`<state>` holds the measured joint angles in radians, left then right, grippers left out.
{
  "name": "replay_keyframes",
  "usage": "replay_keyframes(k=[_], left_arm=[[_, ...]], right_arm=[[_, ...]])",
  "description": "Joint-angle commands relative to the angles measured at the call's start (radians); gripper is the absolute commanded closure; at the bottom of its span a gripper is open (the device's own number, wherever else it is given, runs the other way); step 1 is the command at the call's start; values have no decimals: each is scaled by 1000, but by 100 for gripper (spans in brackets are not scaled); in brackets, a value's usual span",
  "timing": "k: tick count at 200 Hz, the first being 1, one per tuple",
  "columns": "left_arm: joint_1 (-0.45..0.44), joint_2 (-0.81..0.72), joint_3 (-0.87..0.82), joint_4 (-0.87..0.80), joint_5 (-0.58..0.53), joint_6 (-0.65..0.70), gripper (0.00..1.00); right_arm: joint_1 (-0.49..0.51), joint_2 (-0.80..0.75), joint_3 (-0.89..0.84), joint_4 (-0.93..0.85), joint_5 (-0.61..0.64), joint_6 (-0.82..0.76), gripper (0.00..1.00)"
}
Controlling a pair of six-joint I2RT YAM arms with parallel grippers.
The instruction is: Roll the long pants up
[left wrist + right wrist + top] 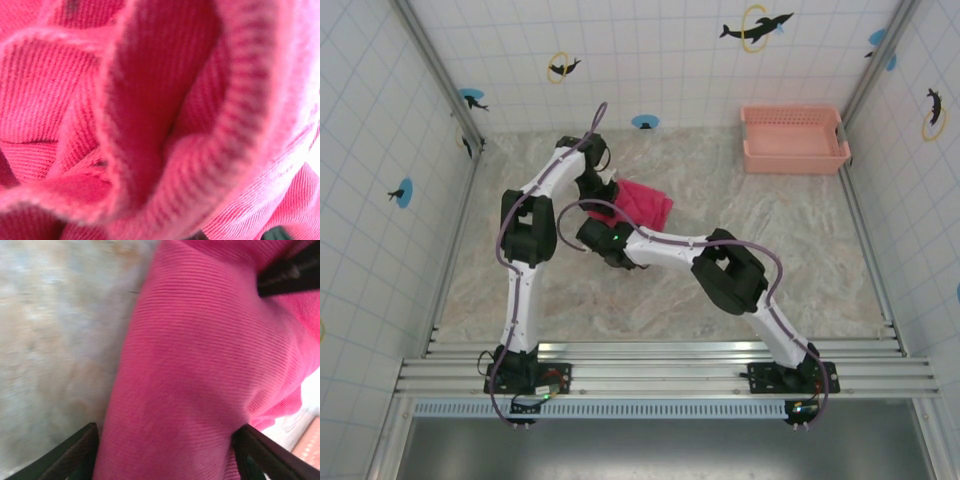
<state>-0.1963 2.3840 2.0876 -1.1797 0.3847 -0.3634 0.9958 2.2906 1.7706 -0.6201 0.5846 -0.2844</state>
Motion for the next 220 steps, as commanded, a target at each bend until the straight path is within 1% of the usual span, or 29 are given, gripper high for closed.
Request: replay_keyframes(k=[1,6,12,20,33,42,52,63,72,81,85,88,95,99,102,112,120,126,137,147,152,159,175,183,188,198,202,208,220], left_arm=[[-3,61,-52,-51,-39,25,97],[-3,61,-52,-51,-38,25,97],[-2,59,-52,-49,-37,26,97],[-1,57,-52,-48,-34,24,97],[0,56,-52,-44,-21,22,97],[1,56,-52,-44,-16,23,96],[1,56,-53,-44,-7,22,95],[2,53,-54,-46,-2,23,93],[3,49,-55,-45,2,21,92],[6,39,-57,-41,5,14,90],[8,35,-57,-39,6,11,87],[10,30,-56,-36,7,10,82],[15,19,-55,-32,9,3,66],[19,13,-55,-29,11,-1,58],[21,8,-54,-27,12,-4,55],[33,-15,-47,-23,11,-9,47],[42,-18,-38,-24,2,-12,40],[48,-64,-31,-26,-9,-14,35],[60,-86,-15,-30,-25,-14,32],[70,-108,-6,-34,-36,-12,28],[73,-118,-1,-39,-44,-10,23],[78,-133,3,-45,-58,-6,23],[83,-172,3,-54,-106,5,22],[83,-196,-5,-48,-130,10,22],[84,-211,-11,-44,-146,12,19],[84,-243,-29,-28,-166,12,16],[84,-254,-34,-24,-172,11,13],[85,-268,-42,-19,-180,11,12],[86,-292,-57,-16,-185,10,9]], right_arm=[[-78,54,52,-99,-105,26,42],[-89,54,57,-109,-135,25,47],[-98,55,62,-116,-139,38,54],[-108,49,59,-116,-159,38,60],[-122,42,42,-102,-177,39,64],[-133,38,34,-96,-217,30,67],[-142,33,29,-95,-244,34,73],[-153,27,23,-94,-322,24,76],[-158,19,12,-90,-358,21,80],[-167,13,3,-94,-470,4,81],[-172,13,-1,-95,-501,5,81],[-174,13,-6,-92,-510,9,82],[-176,-28,-17,-94,-559,6,82],[-182,-35,-17,-104,-604,-2,82],[-185,-38,-15,-114,-638,-4,82],[-197,-52,-2,-144,-723,11,83],[-216,-66,1,-159,-845,24,82],[-230,-68,16,-182,-922,56,83],[-258,-74,38,-218,-1056,93,83],[-284,-86,37,-224,-1127,145,83],[-299,-94,32,-221,-1170,167,83],[-322,-100,22,-203,-1255,218,83],[-373,-105,-6,-136,-1393,345,83],[-395,-100,-10,-118,-1417,399,83],[-408,-97,-13,-108,-1426,430,83],[-434,-82,-22,-67,-1486,501,83],[-444,-75,-24,-49,-1489,538,83],[-460,-63,-28,-31,-1482,582,83],[-488,-33,-38,21,-1523,666,84]])
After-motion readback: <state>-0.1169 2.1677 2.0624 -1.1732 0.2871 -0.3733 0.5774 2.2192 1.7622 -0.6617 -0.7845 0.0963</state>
